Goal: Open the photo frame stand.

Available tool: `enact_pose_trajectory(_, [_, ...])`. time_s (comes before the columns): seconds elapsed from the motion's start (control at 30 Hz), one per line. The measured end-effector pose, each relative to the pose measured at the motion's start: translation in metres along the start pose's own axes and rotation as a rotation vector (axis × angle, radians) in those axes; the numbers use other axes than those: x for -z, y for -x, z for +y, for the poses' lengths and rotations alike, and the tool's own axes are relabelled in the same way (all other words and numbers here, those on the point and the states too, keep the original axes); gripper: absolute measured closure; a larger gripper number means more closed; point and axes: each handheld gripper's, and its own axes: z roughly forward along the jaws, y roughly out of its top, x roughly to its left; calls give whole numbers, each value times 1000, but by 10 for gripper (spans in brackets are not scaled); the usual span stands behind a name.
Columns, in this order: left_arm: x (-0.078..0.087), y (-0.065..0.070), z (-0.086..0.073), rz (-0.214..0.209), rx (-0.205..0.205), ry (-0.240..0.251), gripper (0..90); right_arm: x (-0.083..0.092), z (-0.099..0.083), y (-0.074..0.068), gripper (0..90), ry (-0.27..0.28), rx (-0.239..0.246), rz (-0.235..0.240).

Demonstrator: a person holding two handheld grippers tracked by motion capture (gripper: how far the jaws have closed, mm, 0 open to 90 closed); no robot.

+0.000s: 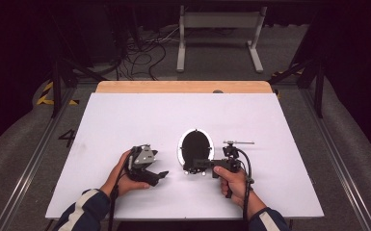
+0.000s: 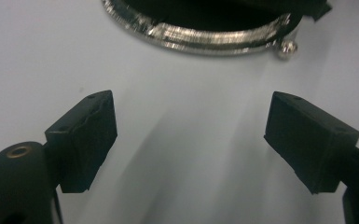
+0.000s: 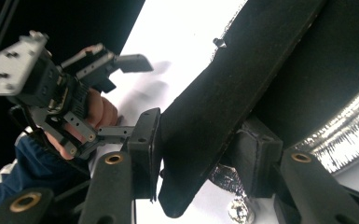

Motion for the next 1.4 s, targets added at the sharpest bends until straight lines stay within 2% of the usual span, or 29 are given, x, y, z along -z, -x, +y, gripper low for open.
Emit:
enact_pose_trajectory(0.07, [-7, -6, 7, -29, 31, 16, 181, 1, 0, 1, 590, -4, 14, -2])
enact_pose_trajectory(0.13, [-12, -15, 10, -105, 133, 26, 186, 1, 0, -1, 602, -11, 41, -12])
enact_pose_trajectory(0.2, [-18, -22, 10, -141, 194, 28, 190, 1, 0, -4, 608, -17, 72, -19])
enact_pose_trajectory(0.27, [-23, -27, 11, -159, 217, 16, 169, 1, 1, -6, 611, -20, 116, -23])
enact_pose_trajectory(0.33, [-26, -30, 13, -168, 242, 25, 157, 1, 1, -7, 615, -21, 148, -24])
enact_pose_trajectory(0.4, [-29, -33, 16, -183, 240, 42, 147, 1, 0, -7, 617, -18, 172, -18])
enact_pose_trajectory(0.43, [-30, -34, 18, -198, 252, 50, 141, 1, 0, -6, 617, -14, 200, -15])
enact_pose_trajectory(0.47, [-32, -35, 20, -215, 258, 57, 138, 1, -1, -7, 619, -14, 209, -14])
enact_pose_trajectory(0.5, [-35, -36, 22, -227, 245, 54, 140, 2, 0, -6, 622, -17, 229, -8])
enact_pose_trajectory(0.57, [-39, -36, 26, -253, 254, 59, 142, 3, -1, -6, 628, -19, 260, 3])
enact_pose_trajectory(0.6, [-42, -36, 28, -258, 244, 52, 144, 3, -1, -6, 630, -18, 275, 3])
enact_pose_trajectory(0.67, [-45, -38, 28, -293, 259, 44, 140, 3, -1, -8, 634, -23, 309, 1])
enact_pose_trajectory(0.8, [-46, -42, 28, -338, 269, 58, 140, 4, -1, -9, 634, -24, 322, 2])
enact_pose_trajectory(0.87, [-45, -43, 29, -350, 256, 58, 152, 4, -2, -10, 635, -23, 333, 2])
enact_pose_trajectory(0.93, [-42, -42, 30, -346, 214, 71, 173, 5, -2, -13, 658, -28, 359, -1])
enact_pose_trajectory(0.97, [-42, -42, 30, -346, 214, 71, 201, 6, -3, -14, 665, -29, 359, 0])
enact_pose_trajectory(1.0, [-39, -42, 31, -314, 215, 90, 252, 6, -3, -14, 671, -26, 362, -2])
enact_pose_trajectory(1.1, [-38, -41, 31, -296, 223, 105, 371, 7, -3, -15, 673, -26, 368, -14])
enact_pose_trajectory(1.13, [-37, -41, 30, -269, 216, 107, 371, 7, -3, -15, 674, -26, 368, -17])
enact_pose_trajectory(1.2, [-37, -40, 29, -251, 213, 114, 457, 8, -3, -14, 675, -24, 362, -17])
enact_pose_trajectory(1.27, [-36, -39, 29, -237, 196, 122, 469, 8, -2, -14, 675, -27, 365, -25])
enact_pose_trajectory(1.3, [-35, -37, 29, -232, 209, 127, 480, 8, -2, -15, 676, -27, 368, -29])
enact_pose_trajectory(1.4, [-30, -34, 30, -224, 188, 166, 538, 8, -2, -15, 681, -28, 377, -49])
